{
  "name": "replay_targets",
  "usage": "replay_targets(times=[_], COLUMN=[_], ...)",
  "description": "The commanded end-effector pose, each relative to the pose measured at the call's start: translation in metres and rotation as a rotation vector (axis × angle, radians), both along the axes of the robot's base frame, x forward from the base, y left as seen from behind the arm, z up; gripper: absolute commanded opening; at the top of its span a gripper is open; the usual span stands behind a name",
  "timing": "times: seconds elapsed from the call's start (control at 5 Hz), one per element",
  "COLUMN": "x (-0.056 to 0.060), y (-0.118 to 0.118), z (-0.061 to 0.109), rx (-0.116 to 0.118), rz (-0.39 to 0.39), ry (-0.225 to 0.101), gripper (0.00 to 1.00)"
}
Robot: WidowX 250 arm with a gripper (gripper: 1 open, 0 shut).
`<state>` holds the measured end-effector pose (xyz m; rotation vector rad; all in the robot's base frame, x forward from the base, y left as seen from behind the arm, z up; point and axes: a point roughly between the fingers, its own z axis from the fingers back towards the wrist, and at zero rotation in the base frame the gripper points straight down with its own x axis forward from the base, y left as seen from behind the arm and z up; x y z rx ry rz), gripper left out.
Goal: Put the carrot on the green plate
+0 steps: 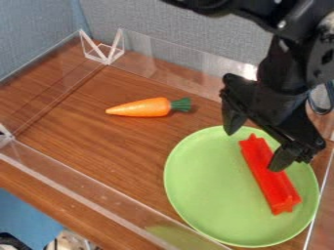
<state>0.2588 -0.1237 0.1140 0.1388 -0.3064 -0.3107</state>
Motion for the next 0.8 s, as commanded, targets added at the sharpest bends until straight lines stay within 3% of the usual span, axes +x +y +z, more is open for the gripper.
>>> replay_targets(times=[0.0, 0.2, 0.6], x=[0.003, 0.003, -0.003], y=[-0.002, 0.005, 0.025], z=[0.001, -0.006, 0.015], rx=[-0.021, -0.014, 0.028], rz=[-0.032, -0.053, -0.088], ry=[-0.038, -0.039, -0.041], gripper=[1.0, 1.0, 1.0])
